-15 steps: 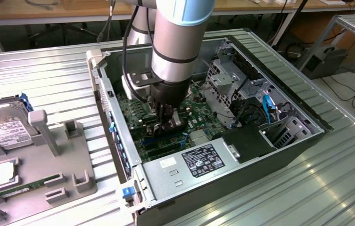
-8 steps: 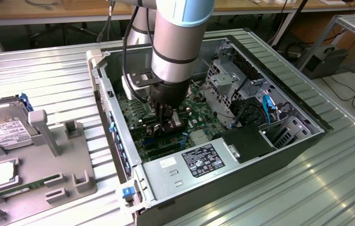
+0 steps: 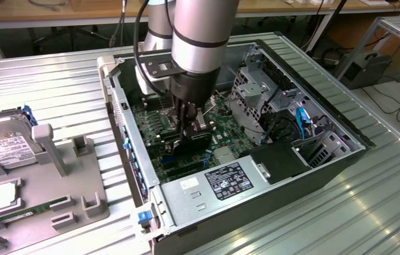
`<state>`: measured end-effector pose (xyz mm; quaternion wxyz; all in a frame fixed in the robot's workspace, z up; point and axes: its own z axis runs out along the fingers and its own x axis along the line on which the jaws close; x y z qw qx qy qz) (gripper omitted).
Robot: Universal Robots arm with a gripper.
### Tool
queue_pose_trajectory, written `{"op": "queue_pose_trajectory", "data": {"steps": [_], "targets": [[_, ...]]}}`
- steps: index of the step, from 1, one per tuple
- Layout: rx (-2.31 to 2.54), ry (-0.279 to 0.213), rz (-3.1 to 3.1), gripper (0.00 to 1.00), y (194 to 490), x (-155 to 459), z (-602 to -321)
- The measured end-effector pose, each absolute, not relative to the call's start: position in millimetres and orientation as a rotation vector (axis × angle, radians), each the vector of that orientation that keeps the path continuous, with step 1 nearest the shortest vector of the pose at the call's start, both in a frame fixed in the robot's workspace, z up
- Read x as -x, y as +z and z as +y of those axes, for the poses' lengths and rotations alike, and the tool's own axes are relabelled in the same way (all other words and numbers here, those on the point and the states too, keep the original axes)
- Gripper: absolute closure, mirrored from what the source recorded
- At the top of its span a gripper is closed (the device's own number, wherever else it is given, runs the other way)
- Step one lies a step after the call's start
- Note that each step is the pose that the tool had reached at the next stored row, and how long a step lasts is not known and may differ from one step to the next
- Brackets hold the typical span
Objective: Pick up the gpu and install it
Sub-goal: 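Insert the gpu into the slot, then press down on the gpu until it lock into place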
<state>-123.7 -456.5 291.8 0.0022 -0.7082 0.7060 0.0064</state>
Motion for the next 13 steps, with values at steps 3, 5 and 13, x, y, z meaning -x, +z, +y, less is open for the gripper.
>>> {"op": "queue_pose_trajectory", "data": {"steps": [3, 5, 13], "targets": [[2.222, 0.019, 2.215, 0.87, 292.1, 125.8, -455.0], [2.222, 0.019, 2.215, 0.89, 292.1, 125.8, -454.9], [2.222, 0.019, 2.215, 0.89, 292.1, 125.8, -454.9]]}}
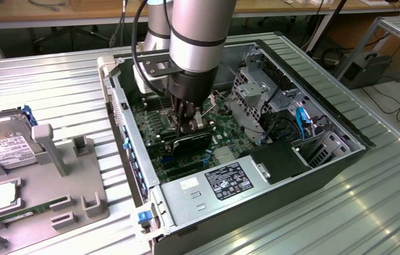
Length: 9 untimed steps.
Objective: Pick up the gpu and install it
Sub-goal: 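Press down on the gpu until it lock into place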
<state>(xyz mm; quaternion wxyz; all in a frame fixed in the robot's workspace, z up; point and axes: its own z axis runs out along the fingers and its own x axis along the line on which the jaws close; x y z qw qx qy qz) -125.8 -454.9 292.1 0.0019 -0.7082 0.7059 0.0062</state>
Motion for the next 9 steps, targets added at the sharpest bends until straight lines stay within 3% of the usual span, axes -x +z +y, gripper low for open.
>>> {"op": "queue_pose_trajectory", "data": {"steps": [9], "targets": [[2.222, 0.019, 2.215, 0.89, 286.9, 127.3, -454.2]]}}
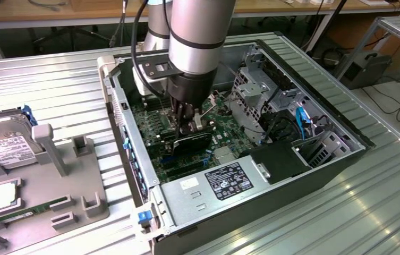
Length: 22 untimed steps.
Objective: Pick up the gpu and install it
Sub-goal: 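Press down on the gpu until it lock into place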
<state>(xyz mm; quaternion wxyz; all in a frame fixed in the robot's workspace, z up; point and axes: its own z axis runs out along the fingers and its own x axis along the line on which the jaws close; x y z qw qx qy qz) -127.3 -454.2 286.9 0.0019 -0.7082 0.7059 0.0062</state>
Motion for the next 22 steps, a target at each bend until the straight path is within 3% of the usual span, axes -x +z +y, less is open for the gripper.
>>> {"op": "queue_pose_trajectory", "data": {"steps": [22], "targets": [[2.223, 0.018, 2.216, 0.89, 271.0, 130.7, -449.4]]}}
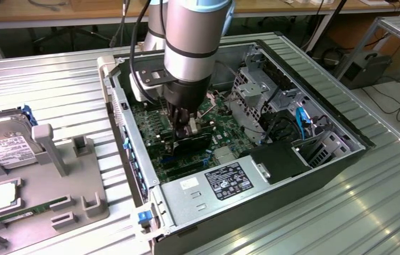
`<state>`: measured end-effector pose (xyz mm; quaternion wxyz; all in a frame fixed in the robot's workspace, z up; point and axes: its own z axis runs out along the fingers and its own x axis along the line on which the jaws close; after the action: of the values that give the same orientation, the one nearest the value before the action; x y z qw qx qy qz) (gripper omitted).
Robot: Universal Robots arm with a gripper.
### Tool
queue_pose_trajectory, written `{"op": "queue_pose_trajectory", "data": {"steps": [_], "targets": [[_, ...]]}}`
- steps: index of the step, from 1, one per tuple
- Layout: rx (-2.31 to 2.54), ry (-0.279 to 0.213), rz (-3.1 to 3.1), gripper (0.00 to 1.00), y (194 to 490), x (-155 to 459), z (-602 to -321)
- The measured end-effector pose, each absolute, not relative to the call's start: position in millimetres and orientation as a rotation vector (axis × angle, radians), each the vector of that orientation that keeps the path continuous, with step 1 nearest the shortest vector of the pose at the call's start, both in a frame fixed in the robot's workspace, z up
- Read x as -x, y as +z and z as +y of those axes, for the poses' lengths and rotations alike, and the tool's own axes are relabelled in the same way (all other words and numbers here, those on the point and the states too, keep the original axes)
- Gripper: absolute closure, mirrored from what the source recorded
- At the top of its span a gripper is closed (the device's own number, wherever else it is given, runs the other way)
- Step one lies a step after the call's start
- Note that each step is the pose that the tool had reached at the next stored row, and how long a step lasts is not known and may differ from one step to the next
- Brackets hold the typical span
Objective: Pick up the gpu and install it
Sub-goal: 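Press down on the gpu until it lock into place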
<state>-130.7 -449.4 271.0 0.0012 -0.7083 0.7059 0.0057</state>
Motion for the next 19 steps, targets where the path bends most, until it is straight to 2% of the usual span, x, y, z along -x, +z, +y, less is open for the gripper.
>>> {"op": "queue_pose_trajectory", "data": {"steps": [8, 14, 19], "targets": [[2.223, 0.019, 2.216, 0.89, 269.7, 130.7, -449.4], [2.223, 0.020, 2.216, 0.89, 300.7, 130.5, -449.4], [2.222, 0.022, 2.215, 0.89, 302.5, 130.5, -449.4]]}}
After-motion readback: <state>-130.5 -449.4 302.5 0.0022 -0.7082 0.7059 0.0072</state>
